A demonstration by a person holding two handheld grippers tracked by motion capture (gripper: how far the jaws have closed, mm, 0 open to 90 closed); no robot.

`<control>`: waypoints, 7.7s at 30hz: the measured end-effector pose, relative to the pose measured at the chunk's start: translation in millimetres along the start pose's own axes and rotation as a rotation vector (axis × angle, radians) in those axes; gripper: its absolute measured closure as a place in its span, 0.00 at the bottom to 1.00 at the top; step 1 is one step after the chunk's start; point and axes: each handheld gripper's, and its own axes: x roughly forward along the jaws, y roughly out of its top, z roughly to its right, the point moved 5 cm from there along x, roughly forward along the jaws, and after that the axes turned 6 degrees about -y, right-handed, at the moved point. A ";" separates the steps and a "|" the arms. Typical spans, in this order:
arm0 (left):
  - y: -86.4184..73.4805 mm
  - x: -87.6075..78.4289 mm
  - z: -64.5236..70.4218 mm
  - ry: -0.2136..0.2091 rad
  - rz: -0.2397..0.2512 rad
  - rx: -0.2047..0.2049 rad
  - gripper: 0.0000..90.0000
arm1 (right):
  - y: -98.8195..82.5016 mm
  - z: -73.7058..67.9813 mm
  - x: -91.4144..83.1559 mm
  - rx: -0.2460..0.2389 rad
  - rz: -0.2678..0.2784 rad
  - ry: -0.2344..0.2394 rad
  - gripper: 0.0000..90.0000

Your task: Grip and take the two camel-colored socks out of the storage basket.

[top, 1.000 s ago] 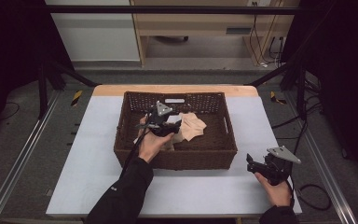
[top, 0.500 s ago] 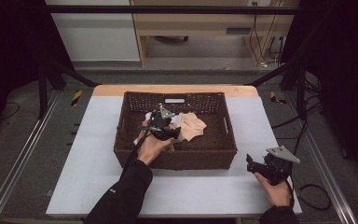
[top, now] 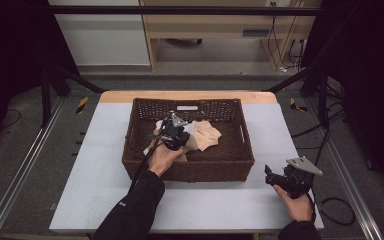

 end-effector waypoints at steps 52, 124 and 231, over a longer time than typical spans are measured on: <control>13.6 -181.4 48.4 -0.144 0.465 0.098 0.95 | -1.5 6.9 -7.0 0.011 0.020 -0.019 0.05; -119.3 -150.2 53.3 -0.151 0.208 0.020 0.67 | -5.7 2.4 -8.6 -0.004 0.000 -0.005 0.06; -47.6 -6.0 -52.1 -0.010 -0.255 0.012 0.65 | -7.1 2.4 -5.0 0.003 -0.007 0.011 0.05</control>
